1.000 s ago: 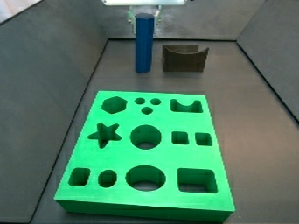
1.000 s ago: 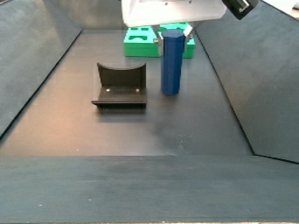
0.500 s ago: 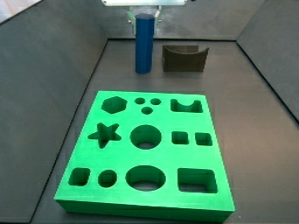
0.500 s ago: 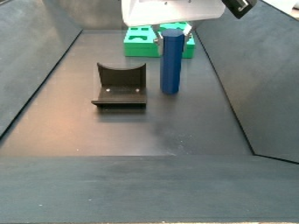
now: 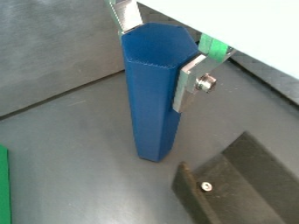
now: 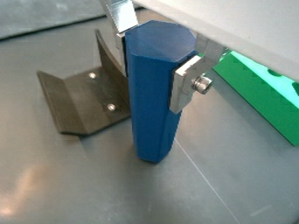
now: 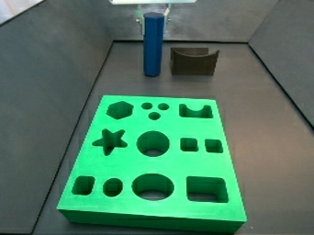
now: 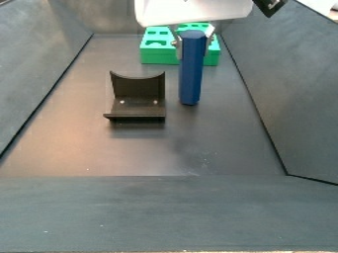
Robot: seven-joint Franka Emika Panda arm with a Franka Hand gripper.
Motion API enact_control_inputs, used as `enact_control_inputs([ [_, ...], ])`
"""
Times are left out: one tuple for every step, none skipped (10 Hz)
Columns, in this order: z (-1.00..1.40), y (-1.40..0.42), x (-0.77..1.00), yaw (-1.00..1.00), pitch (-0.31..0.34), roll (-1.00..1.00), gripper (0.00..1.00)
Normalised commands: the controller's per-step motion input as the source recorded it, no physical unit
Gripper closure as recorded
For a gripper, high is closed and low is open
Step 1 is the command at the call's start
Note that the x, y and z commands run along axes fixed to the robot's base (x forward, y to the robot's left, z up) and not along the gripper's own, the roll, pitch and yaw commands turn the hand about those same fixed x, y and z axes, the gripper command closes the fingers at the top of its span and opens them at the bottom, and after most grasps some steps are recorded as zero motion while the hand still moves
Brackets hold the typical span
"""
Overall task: Pick up the hexagon object. Move up. Move to above the board. Insert the hexagon object.
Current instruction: Move up, then move to above the board.
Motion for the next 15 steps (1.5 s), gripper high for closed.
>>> enact_control_inputs([
  [0.76, -0.05, -0.08, -0.05, 0.045, -0.01, 1.00],
  [0.63, -0.04, -0.09, -0.05, 0.057, -0.01, 1.00],
  [0.49, -0.02, -0.06, -0.03, 0.046, -0.02, 1.00],
  [0.32, -0.01, -0.04, -0.03, 0.043, -0.03, 1.00],
  [1.00, -0.23, 0.04, -0.35, -0.470, -0.18, 1.00],
  [1.00, -0.24, 0.05, -0.32, -0.443, -0.19, 1.00],
  [1.00, -0.21, 0.02, -0.24, -0.362, -0.20, 1.00],
  [1.00, -0.19, 0.01, -0.17, -0.275, -0.19, 1.00],
  [1.00, -0.18, 0.00, -0.11, -0.185, -0.15, 1.00],
  [1.00, -0.16, 0.00, -0.06, -0.074, -0.11, 1.00],
  [1.00, -0.14, 0.00, -0.04, -0.021, -0.10, 1.00],
  [0.83, -0.08, 0.01, -0.02, 0.021, -0.10, 1.00],
  [0.66, -0.05, 0.02, -0.02, 0.054, -0.11, 1.00],
  [0.44, -0.03, 0.02, -0.01, 0.075, -0.11, 1.00],
  [0.28, -0.02, 0.01, -0.01, 0.079, -0.11, 1.00],
])
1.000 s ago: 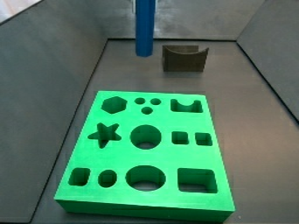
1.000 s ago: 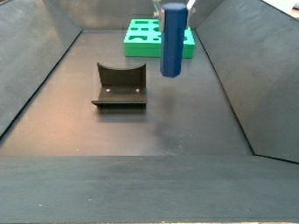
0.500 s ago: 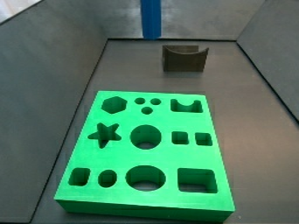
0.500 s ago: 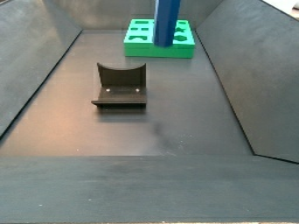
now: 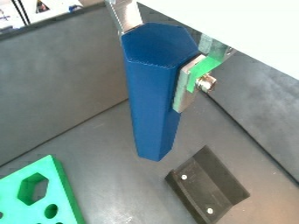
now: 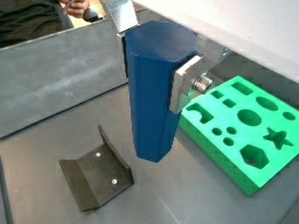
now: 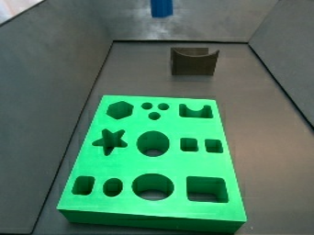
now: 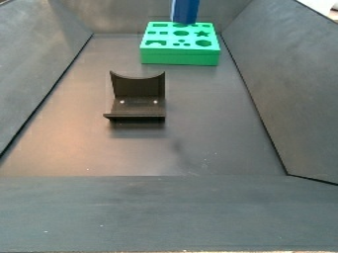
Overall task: Pick up the hexagon object. Move up. Move to above the board. Insert the hexagon object.
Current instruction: Move to above the board, then insert the hexagon object.
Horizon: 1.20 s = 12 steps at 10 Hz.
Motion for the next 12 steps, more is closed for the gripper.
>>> enact_control_inputs([
  [0.10, -1.00, -0.05, -0.83, 0.701, 0.23, 1.00],
  [0.06, -1.00, -0.05, -0.82, 0.673, 0.23, 1.00],
  [0.08, -1.00, -0.03, -0.53, 0.535, 0.22, 1.00],
  [0.07, -1.00, -0.01, -0.32, 0.418, 0.14, 1.00],
  [0.07, -1.00, 0.00, -0.11, 0.266, 0.10, 1.00],
  [0.08, -1.00, 0.01, -0.05, 0.191, 0.07, 1.00],
  [0.08, -1.00, 0.03, -0.03, 0.137, 0.05, 1.00],
  [0.08, -1.00, 0.05, -0.01, 0.128, 0.05, 1.00],
  [0.07, -0.71, 0.08, 0.00, 0.130, 0.04, 1.00],
  [0.05, -0.45, 0.08, 0.00, 0.126, 0.05, 1.00],
  [0.03, -0.25, 0.08, 0.00, 0.117, 0.05, 1.00],
  [0.00, 0.03, -0.03, 0.00, 0.000, 0.00, 1.00],
])
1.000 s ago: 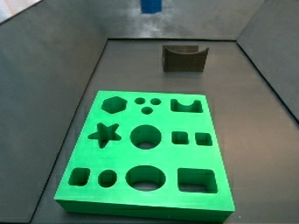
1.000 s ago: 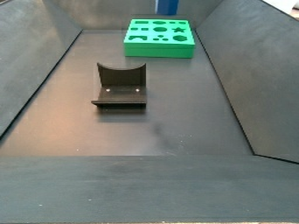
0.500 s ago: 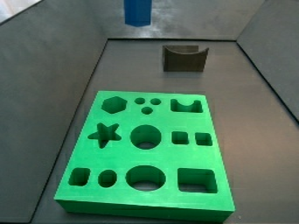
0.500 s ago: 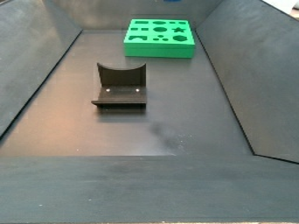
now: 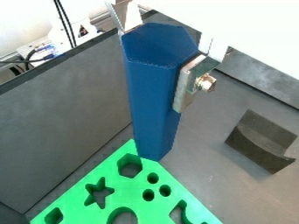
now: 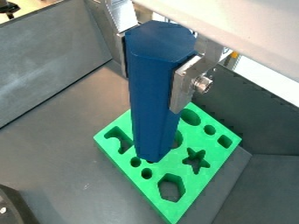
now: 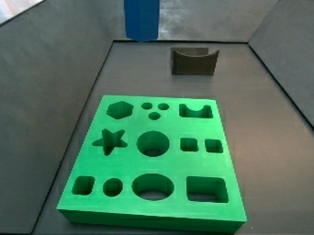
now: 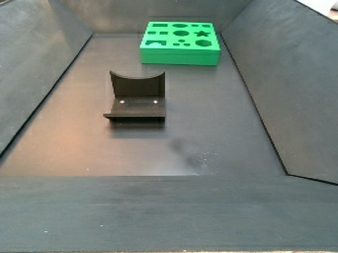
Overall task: Pick up the hexagon object. Move up. Move to above the board. Insert the hexagon object.
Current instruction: Insert the hexagon object.
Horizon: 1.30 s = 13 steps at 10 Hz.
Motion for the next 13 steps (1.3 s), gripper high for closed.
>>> enact_control_inputs([
  [-0.05, 0.02, -0.13, 0.00, 0.034, 0.03, 1.00],
  [-0.19, 0.00, 0.00, 0.00, 0.049, 0.01, 1.00],
  [-0.38, 0.00, -0.01, 0.00, 0.020, 0.01, 1.00],
  [-0.51, 0.00, 0.00, 0.00, 0.000, 0.00, 1.00],
  [-0.61, 0.00, -0.19, -0.01, -0.021, -0.06, 1.00],
  [-0.65, 0.00, -0.18, -0.01, -0.024, -0.07, 1.00],
  [-0.72, 0.00, -0.35, -0.05, -0.019, -0.03, 1.00],
  [-0.71, 0.00, -0.43, -0.07, -0.014, -0.02, 1.00],
  [-0.71, 0.00, -0.57, -0.11, -0.060, -0.06, 1.00],
  [-0.63, -0.05, -0.34, -0.10, -0.063, -0.06, 1.00],
  [-0.45, -0.06, -0.05, -0.03, -0.056, -0.14, 1.00],
  [-0.14, 0.00, 0.02, 0.00, -0.009, -0.13, 1.00],
  [-0.18, 0.00, 0.00, 0.00, -0.051, -0.11, 1.00],
])
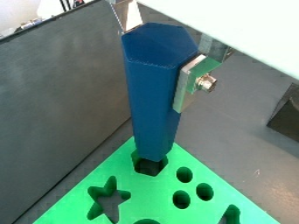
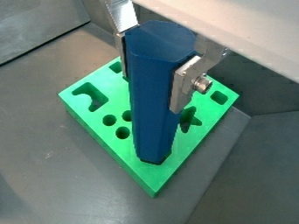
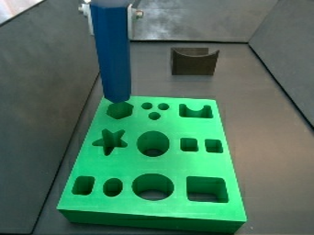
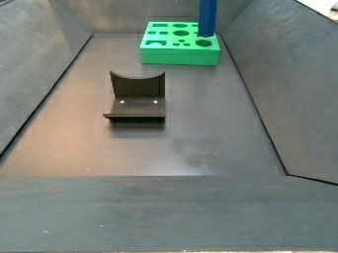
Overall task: Pick up the hexagon object. Move up. Move to above the board. Insert the hexagon object.
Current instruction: Insert the hexagon object.
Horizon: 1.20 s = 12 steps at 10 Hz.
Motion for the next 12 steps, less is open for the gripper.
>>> enact_control_inputs([
  [-0.29, -0.04, 0.05, 0.10, -0.047, -0.06, 1.00],
  [-0.29, -0.04, 0.00, 0.05, -0.041, -0.05, 1.00],
  [-0.28, -0.06, 0.00, 0.03, -0.037, -0.04, 1.00],
  [-0.31, -0.07, 0.00, 0.01, -0.044, -0.05, 1.00],
  [-0.32, -0.08, 0.01, 0.02, -0.027, -0.03, 1.00],
  [-0.34, -0.07, 0.00, 0.02, -0.037, -0.01, 1.00],
  [-0.33, -0.06, 0.00, 0.03, -0.034, -0.01, 1.00],
  [-0.33, -0.05, 0.03, 0.01, -0.044, -0.02, 1.00],
  [-0.31, -0.03, 0.20, 0.00, -0.049, -0.04, 1.00],
  [-0.28, 0.00, 0.36, 0.00, -0.076, -0.05, 1.00],
  [-0.32, 0.00, 0.23, 0.00, -0.123, -0.03, 1.00],
  [-0.37, 0.00, 0.17, 0.00, -0.121, -0.02, 1.00],
])
